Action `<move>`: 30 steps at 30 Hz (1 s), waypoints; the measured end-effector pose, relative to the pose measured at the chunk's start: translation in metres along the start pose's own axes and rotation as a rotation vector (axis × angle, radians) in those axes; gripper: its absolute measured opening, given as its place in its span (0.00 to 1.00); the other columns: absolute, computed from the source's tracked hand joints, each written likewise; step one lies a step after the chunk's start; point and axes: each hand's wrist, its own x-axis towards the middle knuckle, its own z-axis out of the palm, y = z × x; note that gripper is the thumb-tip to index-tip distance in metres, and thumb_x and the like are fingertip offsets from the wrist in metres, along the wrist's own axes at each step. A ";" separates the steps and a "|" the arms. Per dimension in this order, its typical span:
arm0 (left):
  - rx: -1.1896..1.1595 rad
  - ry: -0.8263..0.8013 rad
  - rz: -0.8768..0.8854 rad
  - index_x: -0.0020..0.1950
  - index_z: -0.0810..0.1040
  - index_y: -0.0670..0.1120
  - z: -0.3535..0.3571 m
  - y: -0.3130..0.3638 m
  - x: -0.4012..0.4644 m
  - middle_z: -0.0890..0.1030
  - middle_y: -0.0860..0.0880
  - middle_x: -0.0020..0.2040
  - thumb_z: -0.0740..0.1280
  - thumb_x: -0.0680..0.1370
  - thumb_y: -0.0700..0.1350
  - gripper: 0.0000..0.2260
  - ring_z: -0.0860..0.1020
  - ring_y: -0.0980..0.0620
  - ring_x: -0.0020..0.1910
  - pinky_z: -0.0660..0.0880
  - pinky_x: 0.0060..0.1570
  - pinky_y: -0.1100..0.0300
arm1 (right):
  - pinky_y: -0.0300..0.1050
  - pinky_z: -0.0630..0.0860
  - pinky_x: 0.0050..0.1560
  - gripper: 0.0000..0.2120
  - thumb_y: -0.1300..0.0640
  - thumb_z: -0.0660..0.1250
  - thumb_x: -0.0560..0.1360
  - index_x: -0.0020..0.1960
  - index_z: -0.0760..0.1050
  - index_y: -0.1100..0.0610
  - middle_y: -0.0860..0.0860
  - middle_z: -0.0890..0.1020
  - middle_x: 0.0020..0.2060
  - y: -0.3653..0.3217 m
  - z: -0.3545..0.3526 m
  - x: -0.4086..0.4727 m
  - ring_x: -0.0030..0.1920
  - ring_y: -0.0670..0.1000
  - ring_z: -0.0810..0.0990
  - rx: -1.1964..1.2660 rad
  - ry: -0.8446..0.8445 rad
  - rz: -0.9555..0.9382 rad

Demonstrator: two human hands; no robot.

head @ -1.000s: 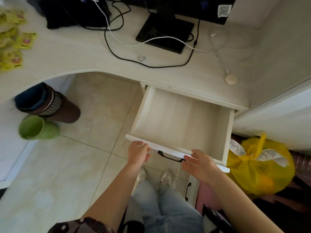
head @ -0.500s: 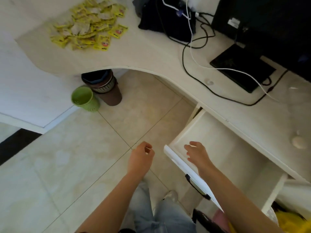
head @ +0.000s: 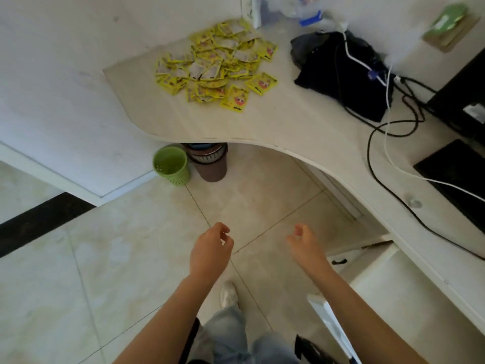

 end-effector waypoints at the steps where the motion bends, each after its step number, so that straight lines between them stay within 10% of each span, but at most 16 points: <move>1: 0.013 0.008 0.011 0.58 0.76 0.50 -0.009 -0.004 0.013 0.79 0.54 0.48 0.62 0.78 0.46 0.09 0.77 0.54 0.45 0.74 0.42 0.61 | 0.51 0.71 0.63 0.21 0.58 0.62 0.77 0.70 0.66 0.59 0.56 0.73 0.65 -0.012 0.005 0.007 0.62 0.55 0.74 -0.011 0.006 -0.010; 30: 0.071 0.065 -0.066 0.60 0.77 0.47 -0.113 0.051 0.387 0.77 0.49 0.57 0.63 0.78 0.45 0.12 0.76 0.48 0.55 0.74 0.53 0.53 | 0.41 0.68 0.56 0.21 0.58 0.64 0.77 0.69 0.67 0.57 0.54 0.75 0.63 -0.309 -0.023 0.331 0.63 0.54 0.73 -0.202 -0.071 -0.261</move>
